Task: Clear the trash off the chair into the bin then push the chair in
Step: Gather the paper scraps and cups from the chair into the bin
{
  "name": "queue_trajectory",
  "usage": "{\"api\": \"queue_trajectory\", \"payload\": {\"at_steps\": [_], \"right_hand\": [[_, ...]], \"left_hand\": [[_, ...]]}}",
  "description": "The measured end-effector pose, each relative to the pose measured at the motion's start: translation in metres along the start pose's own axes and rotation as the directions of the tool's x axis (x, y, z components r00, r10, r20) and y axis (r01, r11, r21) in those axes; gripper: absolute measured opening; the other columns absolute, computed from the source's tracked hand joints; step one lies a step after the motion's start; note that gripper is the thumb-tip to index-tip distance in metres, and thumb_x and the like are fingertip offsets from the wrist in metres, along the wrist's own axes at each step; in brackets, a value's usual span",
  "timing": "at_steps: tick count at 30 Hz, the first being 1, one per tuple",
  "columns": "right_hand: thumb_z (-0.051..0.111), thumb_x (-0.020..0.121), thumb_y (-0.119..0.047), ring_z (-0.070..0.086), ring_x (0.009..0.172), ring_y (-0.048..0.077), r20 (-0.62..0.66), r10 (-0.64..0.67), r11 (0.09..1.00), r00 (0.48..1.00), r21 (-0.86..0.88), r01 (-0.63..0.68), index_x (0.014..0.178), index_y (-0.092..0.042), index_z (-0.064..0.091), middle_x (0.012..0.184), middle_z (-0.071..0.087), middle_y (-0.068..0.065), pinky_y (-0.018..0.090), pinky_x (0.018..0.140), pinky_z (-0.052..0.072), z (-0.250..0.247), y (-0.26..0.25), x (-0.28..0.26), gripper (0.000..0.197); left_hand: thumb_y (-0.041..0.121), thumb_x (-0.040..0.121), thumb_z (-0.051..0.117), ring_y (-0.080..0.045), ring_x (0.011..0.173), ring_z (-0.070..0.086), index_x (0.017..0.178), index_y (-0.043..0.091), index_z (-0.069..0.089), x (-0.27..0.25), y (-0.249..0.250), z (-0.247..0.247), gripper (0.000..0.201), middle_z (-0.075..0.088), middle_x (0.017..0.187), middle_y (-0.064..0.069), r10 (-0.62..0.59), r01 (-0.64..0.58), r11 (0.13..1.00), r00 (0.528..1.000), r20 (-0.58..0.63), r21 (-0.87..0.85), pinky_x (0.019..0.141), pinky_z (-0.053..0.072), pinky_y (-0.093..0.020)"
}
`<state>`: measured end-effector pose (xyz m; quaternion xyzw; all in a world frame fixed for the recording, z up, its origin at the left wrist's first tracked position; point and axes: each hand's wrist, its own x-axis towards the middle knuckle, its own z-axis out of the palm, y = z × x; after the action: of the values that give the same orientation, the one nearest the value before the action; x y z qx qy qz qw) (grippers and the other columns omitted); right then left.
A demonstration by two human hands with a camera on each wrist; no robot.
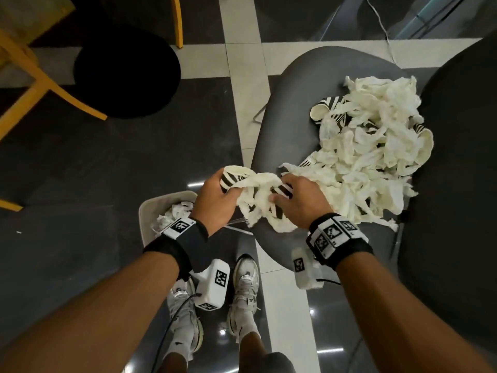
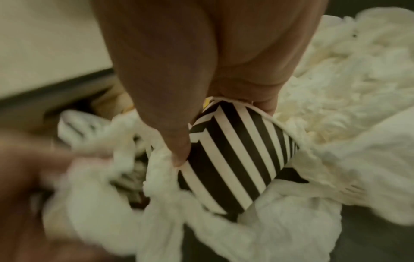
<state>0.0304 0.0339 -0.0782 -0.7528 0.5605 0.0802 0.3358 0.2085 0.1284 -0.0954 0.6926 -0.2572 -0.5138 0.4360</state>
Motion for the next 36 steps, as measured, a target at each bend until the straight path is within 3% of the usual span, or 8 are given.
{"api": "queue_trajectory", "payload": {"at_steps": [5, 10, 18, 21, 24, 29, 32, 36], "right_hand": [[0.079, 0.082, -0.033, 0.071, 0.081, 0.011, 0.046, -0.005, 0.807, 0.999, 0.59, -0.023, 0.099, -0.02, 0.072, 0.087, 0.075, -0.002, 0.027, 0.076, 0.056, -0.008, -0.052, -0.008, 0.022], [0.078, 0.084, -0.023, 0.069, 0.081, 0.013, 0.166, -0.069, 0.629, 0.984, 0.773, -0.087, 0.091, -0.016, 0.072, 0.084, 0.073, 0.0, 0.035, 0.08, 0.057, 0.045, -0.114, -0.009, 0.011], [0.078, 0.074, -0.035, 0.071, 0.088, 0.027, 0.397, -0.057, 0.483, 0.916, 0.814, -0.323, 0.074, -0.024, 0.071, 0.086, 0.074, 0.009, 0.057, 0.097, 0.054, 0.192, -0.176, 0.022, 0.013], [0.078, 0.076, -0.024, 0.074, 0.093, 0.032, 0.485, -0.023, 0.416, 0.874, 0.8, -0.433, 0.08, -0.019, 0.075, 0.092, 0.077, 0.012, 0.055, 0.096, 0.055, 0.256, -0.168, 0.047, 0.007], [0.077, 0.08, -0.023, 0.073, 0.099, 0.031, 0.476, 0.137, 0.449, 0.869, 0.752, -0.483, 0.104, -0.01, 0.074, 0.103, 0.077, 0.011, 0.044, 0.087, 0.06, 0.311, -0.14, 0.074, 0.028], [0.062, 0.087, -0.025, 0.065, 0.113, 0.03, 0.471, 0.171, 0.735, 0.865, 0.524, -0.431, 0.129, -0.038, 0.06, 0.129, 0.065, -0.001, 0.056, 0.094, 0.056, 0.357, -0.096, 0.09, 0.043], [0.051, 0.091, -0.024, 0.057, 0.128, 0.028, 0.477, 0.054, 0.94, 0.877, 0.271, -0.206, 0.149, -0.043, 0.035, 0.144, 0.055, 0.003, 0.042, 0.109, 0.047, 0.351, -0.087, 0.085, 0.062], [0.057, 0.093, -0.019, 0.059, 0.122, 0.024, 0.3, -0.105, 0.994, 0.948, 0.021, 0.103, 0.141, -0.032, 0.047, 0.143, 0.05, -0.001, 0.041, 0.102, 0.051, 0.326, -0.107, 0.091, 0.05]], "left_hand": [[0.018, 0.099, 0.06, -0.02, 0.105, 0.075, 0.119, 0.03, 0.069, -0.007, -0.005, -0.016, 0.026, 0.078, 0.112, 0.0, -0.18, 0.199, 0.967, 0.976, 0.126, -0.159, 0.089, 0.061, -0.047], [0.02, 0.105, 0.045, -0.037, 0.103, 0.068, 0.139, 0.0, 0.053, -0.01, -0.022, -0.07, 0.04, 0.058, 0.138, -0.03, -0.366, 0.349, 0.835, 0.93, 0.046, -0.426, 0.09, 0.055, -0.05], [0.03, 0.098, 0.063, -0.032, 0.095, 0.076, 0.109, 0.012, 0.075, -0.013, -0.099, -0.167, 0.024, 0.079, 0.101, -0.014, -0.45, 0.36, 0.862, 0.867, -0.213, -0.356, 0.084, 0.062, -0.048], [0.026, 0.095, 0.068, -0.023, 0.081, 0.077, 0.099, 0.015, 0.075, 0.003, -0.154, -0.183, 0.013, 0.08, 0.084, -0.003, -0.476, 0.392, 0.866, 0.836, -0.271, -0.311, 0.063, 0.062, -0.035], [0.023, 0.087, 0.076, -0.025, 0.091, 0.077, 0.117, 0.008, 0.066, 0.023, -0.206, -0.185, 0.035, 0.078, 0.104, -0.012, -0.505, 0.404, 0.849, 0.81, -0.299, -0.342, 0.07, 0.064, -0.04], [0.036, 0.078, 0.067, -0.02, 0.106, 0.066, 0.125, 0.021, 0.064, 0.035, -0.251, -0.181, 0.049, 0.071, 0.116, -0.002, -0.468, 0.445, 0.884, 0.843, -0.266, -0.145, 0.094, 0.053, -0.038], [0.015, 0.091, 0.059, -0.02, 0.117, 0.064, 0.124, 0.022, 0.068, 0.03, -0.259, -0.179, 0.035, 0.068, 0.127, -0.003, -0.361, 0.416, 0.9, 0.878, -0.313, 0.128, 0.101, 0.052, -0.037], [0.004, 0.09, 0.06, -0.025, 0.124, 0.055, 0.132, 0.02, 0.057, 0.035, -0.26, -0.185, 0.045, 0.052, 0.135, -0.006, -0.232, 0.387, 0.868, 0.871, -0.434, 0.312, 0.106, 0.049, -0.041]]}}
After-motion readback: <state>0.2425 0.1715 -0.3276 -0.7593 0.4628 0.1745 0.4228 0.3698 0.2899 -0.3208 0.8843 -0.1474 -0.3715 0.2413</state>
